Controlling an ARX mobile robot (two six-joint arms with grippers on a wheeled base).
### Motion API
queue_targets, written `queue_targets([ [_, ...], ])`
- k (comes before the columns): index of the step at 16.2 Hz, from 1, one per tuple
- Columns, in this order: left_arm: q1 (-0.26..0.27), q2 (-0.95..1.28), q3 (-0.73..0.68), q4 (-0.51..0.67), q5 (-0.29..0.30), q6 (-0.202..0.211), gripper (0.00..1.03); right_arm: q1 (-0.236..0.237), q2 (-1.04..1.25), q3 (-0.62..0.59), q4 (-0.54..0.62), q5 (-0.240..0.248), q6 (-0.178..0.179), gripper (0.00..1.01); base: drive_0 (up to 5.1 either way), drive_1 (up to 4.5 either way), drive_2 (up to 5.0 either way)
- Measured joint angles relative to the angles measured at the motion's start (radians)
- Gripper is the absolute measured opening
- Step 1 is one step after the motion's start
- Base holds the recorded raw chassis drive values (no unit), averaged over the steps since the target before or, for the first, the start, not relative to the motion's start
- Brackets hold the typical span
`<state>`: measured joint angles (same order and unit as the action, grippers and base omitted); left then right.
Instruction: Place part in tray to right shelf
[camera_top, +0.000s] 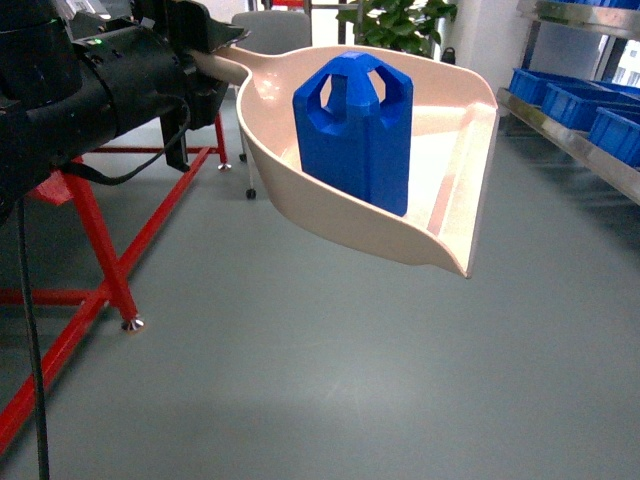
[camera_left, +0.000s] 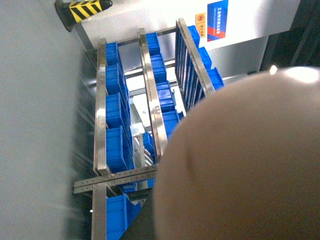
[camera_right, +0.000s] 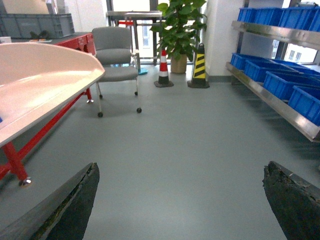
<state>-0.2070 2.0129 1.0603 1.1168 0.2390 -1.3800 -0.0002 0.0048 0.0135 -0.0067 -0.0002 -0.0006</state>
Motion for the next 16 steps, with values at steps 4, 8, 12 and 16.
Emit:
queue_targets([
  [4,0.000,0.000,0.000,0.000,0.000,0.000,0.13,0.000,0.000,0.000,0.003,0.000,0.000,0.98,0.0,4.32,-4.3],
  [8,0.000,0.000,0.000,0.002,-0.001,0.000,0.13,0.000,0.000,0.000,0.004,0.000,0.000,0.98,0.0,4.32,-4.3],
  [12,0.000,0.000,0.000,0.003,-0.002,0.000,0.13,0.000,0.000,0.000,0.005,0.000,0.000,0.98,0.0,4.32,-4.3],
  [16,0.006,0.000,0.001,-0.006,-0.006,0.000,0.13,0.000,0.000,0.000,-0.002,0.000,0.000,0.98,0.0,4.32,-4.3],
])
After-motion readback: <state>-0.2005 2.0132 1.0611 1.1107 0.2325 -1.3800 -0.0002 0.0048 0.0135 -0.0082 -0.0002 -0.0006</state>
